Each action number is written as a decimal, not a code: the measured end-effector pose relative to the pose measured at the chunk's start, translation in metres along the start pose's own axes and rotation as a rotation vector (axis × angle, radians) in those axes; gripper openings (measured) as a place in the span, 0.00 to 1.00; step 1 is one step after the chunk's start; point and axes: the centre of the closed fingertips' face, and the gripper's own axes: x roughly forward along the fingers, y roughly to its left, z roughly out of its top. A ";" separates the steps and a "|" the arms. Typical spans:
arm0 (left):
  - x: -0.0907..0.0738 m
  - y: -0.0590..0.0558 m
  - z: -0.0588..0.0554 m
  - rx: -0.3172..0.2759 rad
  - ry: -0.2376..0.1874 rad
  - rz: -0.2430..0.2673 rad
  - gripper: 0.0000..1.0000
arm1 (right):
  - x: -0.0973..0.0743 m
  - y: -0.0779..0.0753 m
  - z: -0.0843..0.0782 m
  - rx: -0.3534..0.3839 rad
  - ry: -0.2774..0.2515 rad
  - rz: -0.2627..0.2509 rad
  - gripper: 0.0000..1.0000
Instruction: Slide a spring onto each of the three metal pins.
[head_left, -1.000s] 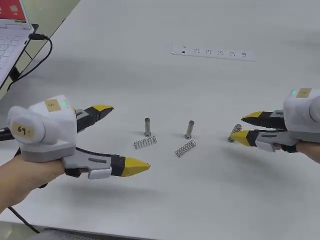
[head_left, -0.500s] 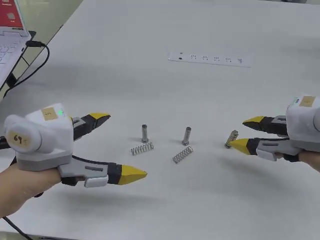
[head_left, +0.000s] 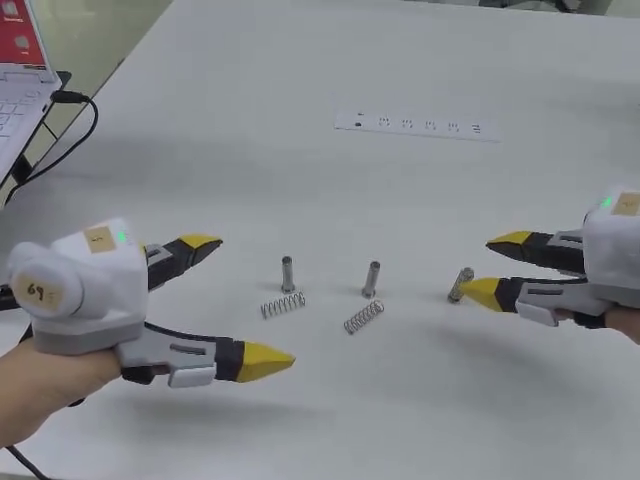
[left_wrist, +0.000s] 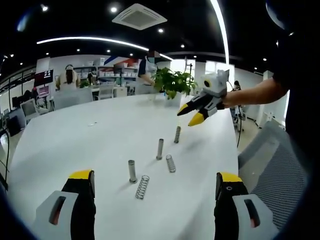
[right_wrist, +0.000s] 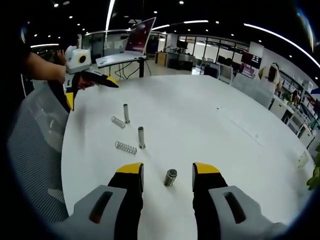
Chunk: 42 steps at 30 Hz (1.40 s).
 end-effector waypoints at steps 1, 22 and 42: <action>0.000 0.000 0.000 -0.001 0.000 0.000 0.98 | -0.001 0.001 0.002 -0.001 -0.002 0.001 0.38; -0.002 0.002 0.001 0.003 -0.004 0.002 0.98 | 0.004 0.047 0.054 -0.136 -0.087 0.121 0.32; -0.008 0.002 -0.007 -0.003 0.006 0.014 0.98 | 0.029 0.106 0.039 -0.488 0.018 0.309 0.24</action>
